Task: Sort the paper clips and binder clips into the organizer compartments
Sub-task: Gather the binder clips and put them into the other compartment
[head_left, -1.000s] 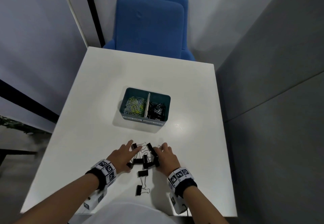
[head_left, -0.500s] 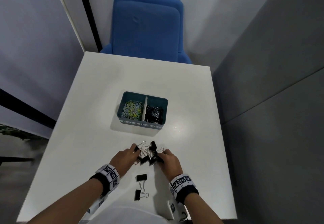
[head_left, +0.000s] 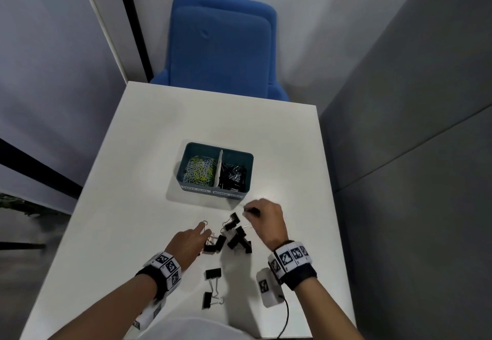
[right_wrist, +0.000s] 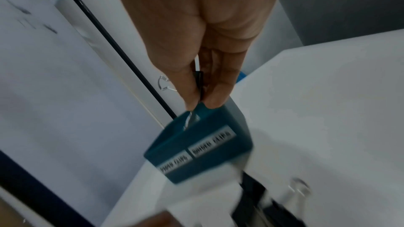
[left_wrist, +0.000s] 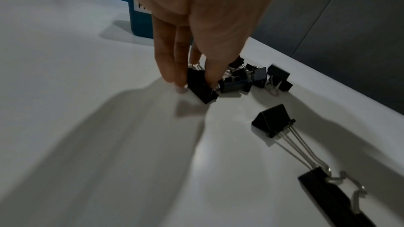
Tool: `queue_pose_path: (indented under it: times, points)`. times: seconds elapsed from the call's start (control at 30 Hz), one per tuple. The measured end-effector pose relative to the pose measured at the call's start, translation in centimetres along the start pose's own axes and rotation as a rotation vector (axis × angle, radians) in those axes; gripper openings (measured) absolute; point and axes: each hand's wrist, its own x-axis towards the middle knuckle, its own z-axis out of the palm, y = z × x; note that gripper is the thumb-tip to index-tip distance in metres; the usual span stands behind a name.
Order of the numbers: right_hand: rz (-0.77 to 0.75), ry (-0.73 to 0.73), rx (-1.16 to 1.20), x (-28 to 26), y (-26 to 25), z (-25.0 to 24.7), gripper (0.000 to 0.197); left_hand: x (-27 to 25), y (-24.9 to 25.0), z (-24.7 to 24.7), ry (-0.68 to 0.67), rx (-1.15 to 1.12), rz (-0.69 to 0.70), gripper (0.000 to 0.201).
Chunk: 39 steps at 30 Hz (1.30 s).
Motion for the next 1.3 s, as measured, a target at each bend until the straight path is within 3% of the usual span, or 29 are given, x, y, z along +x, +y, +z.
queue_pose_path:
  times: [0.17,0.3,0.37,0.47,0.53,0.67,0.77,0.9,0.97,1.03,1.17,1.3]
  points:
    - [0.004,0.126,0.114,5.0,-3.3,-2.5,0.026,0.1,0.2,-0.3,-0.057,0.013,-0.014,0.064]
    - [0.079,0.134,0.029,5.6,-3.6,-2.1,0.038,0.3,-0.1,0.1,-0.071,-0.018,-0.027,0.060]
    - [0.114,0.051,-0.038,3.9,-2.5,-1.1,0.037,-0.3,0.5,-0.7,-0.042,-0.013,-0.028,0.052]
    - [0.178,-0.259,-0.211,0.6,0.3,1.3,0.043,-1.0,1.1,-2.5,0.049,-0.092,-0.062,0.026]
    - [0.214,-0.406,-0.286,-1.8,2.4,3.1,0.050,-1.2,1.7,-4.2,0.122,-0.171,-0.022,0.028]
    - [0.210,-0.458,-0.301,-5.3,4.6,6.0,0.062,0.8,3.0,-10.1,0.331,-0.263,0.076,0.024]
    - [0.188,-0.419,-0.304,-5.8,5.0,6.8,0.075,2.8,3.9,-14.9,0.480,-0.291,0.082,0.037]
    - [0.145,-0.419,-0.315,-4.6,5.0,6.8,0.104,3.0,4.2,-17.0,0.486,-0.219,0.068,0.044]
    - [0.091,-0.462,-0.354,-3.8,5.2,6.7,0.117,1.8,4.1,-15.0,0.433,-0.180,0.115,0.043]
    - [0.034,-0.501,-0.398,-3.1,5.4,6.8,0.122,0.1,3.7,-11.3,0.323,-0.111,0.134,0.056]
    - [-0.072,-0.546,-0.489,-2.3,5.2,7.0,0.119,-3.4,2.7,-2.5,0.016,-0.044,0.042,0.121]
    - [-0.087,-0.574,-0.530,-2.6,4.5,7.7,0.124,-5.8,3.1,2.4,0.023,-0.013,-0.003,0.144]
